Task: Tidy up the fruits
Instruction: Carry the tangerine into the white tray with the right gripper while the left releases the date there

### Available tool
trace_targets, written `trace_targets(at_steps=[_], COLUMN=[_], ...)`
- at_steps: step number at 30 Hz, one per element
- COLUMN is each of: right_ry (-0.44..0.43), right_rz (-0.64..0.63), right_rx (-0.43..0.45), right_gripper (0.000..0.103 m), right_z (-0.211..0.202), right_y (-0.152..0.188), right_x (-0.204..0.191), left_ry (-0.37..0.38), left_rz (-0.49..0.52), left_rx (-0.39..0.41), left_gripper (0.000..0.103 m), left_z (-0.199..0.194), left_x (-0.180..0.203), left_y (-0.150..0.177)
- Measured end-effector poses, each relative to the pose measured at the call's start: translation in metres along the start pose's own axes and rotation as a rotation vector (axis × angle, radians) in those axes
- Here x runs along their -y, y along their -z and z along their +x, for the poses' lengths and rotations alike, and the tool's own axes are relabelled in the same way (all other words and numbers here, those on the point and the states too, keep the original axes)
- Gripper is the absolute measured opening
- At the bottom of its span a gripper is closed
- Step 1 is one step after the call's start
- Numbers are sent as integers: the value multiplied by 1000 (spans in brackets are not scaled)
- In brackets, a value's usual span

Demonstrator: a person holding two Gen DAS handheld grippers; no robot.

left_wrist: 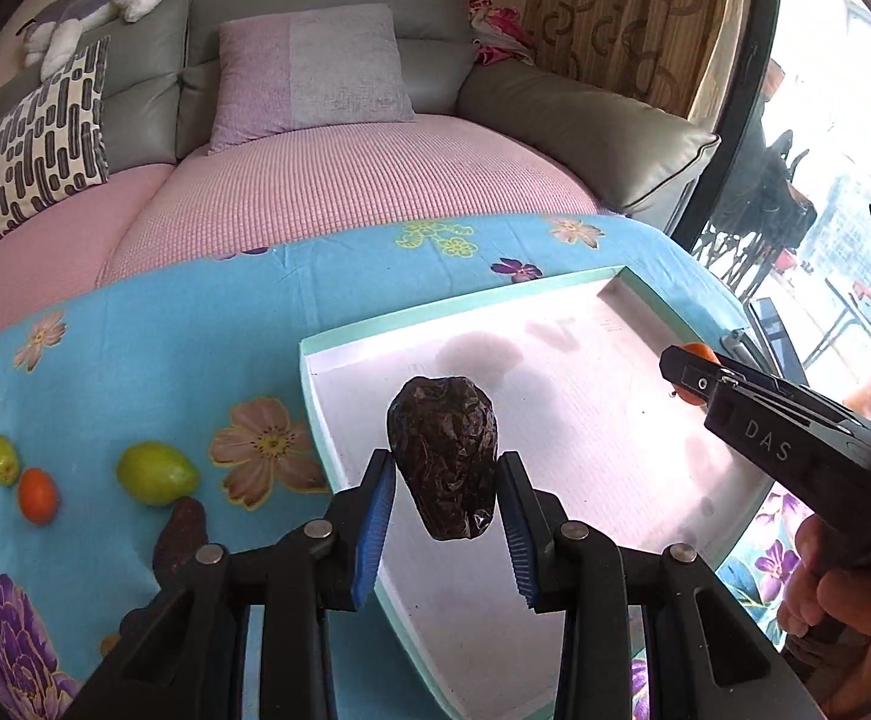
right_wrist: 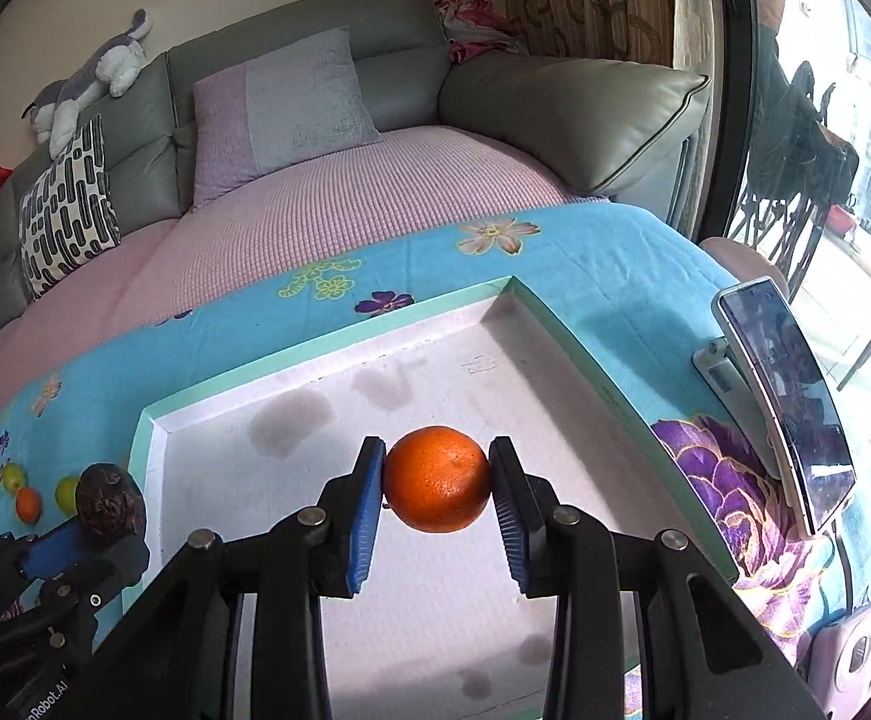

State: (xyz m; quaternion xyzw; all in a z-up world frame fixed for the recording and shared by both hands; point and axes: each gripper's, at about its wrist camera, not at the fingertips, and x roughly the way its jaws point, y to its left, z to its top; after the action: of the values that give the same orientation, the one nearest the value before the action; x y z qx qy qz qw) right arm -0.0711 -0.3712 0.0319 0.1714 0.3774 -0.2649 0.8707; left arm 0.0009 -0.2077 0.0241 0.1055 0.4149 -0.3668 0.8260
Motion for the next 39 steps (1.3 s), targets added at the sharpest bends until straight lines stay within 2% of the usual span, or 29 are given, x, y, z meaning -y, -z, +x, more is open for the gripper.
trace_targets(at_steps=[6,11,25,26,28,33,34,35,36,39], right_ry=[16,36,57,57,60,66,69,75,80,82], right_rz=[10,12,7,6,1,-13,-13,-13,-12,-10], right_rx=[-54,-96,-152,-152,-153,-161,-163,-163,-160,-163], right_gripper=[37,37,37,37,37,39,45,58,63,66], right_z=[16,25,35,35,35,36,37,37,38,38], right_y=[7,12,15,15,15,16,16,17,17,18], right_x=[11,17,19,19,19,17,17,17,18,20], left_ry=[13,6,-7,-10,-13,-20,-25,-29,-36,-78], left_rz=[56,77,69,69,58,48,46,41,33,17], left_rx=[-80,-128,-155,-159,-167,-146,-141,-135,-127,-95], left_gripper=[37,37,39,41,63,67,72,75,81,94], left_z=[31,41,42,42,40,29,27,24,21,14], left_x=[18,23,22,22,20,19,18,17,15,10], left_y=[12,23,25,25,24,18,17,15,13,9])
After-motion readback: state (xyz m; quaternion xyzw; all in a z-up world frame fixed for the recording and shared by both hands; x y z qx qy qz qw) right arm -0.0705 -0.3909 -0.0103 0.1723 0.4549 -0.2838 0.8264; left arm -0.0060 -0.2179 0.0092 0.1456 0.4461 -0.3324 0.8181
